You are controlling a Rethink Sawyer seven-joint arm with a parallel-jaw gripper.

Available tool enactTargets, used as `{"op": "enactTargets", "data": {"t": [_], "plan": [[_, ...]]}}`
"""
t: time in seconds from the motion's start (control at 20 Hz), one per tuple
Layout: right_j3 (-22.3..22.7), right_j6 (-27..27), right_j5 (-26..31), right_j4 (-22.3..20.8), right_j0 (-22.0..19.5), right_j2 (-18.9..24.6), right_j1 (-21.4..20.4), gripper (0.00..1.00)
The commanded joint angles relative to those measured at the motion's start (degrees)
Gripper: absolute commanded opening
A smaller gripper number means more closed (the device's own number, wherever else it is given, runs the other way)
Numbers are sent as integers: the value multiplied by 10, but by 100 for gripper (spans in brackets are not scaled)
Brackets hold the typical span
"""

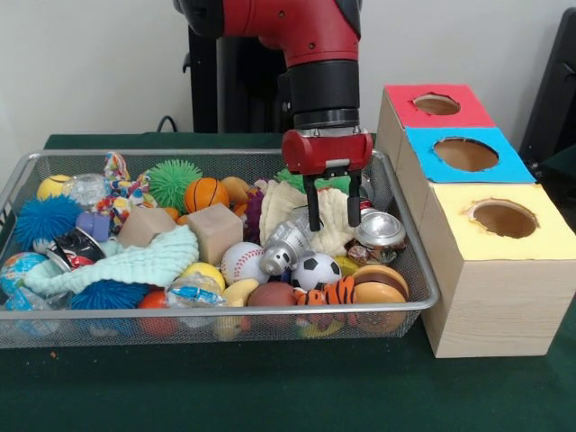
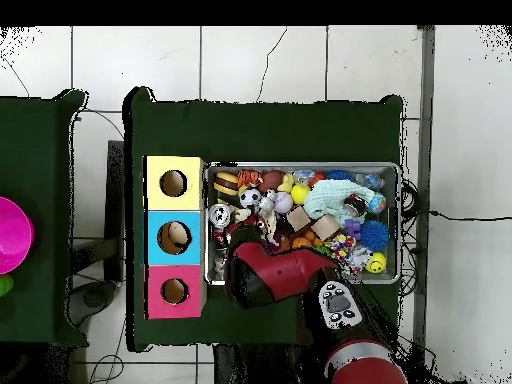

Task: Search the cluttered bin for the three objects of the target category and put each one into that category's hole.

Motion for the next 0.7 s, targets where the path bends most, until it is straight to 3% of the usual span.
{"op": "enactTargets", "data": {"t": [0.05,0.35,0.7], "plan": [[-79,40,38,-30,-34,40,5,100],[-120,9,124,-24,-88,125,11,100],[-183,-4,163,-14,-102,139,55,100]]}}
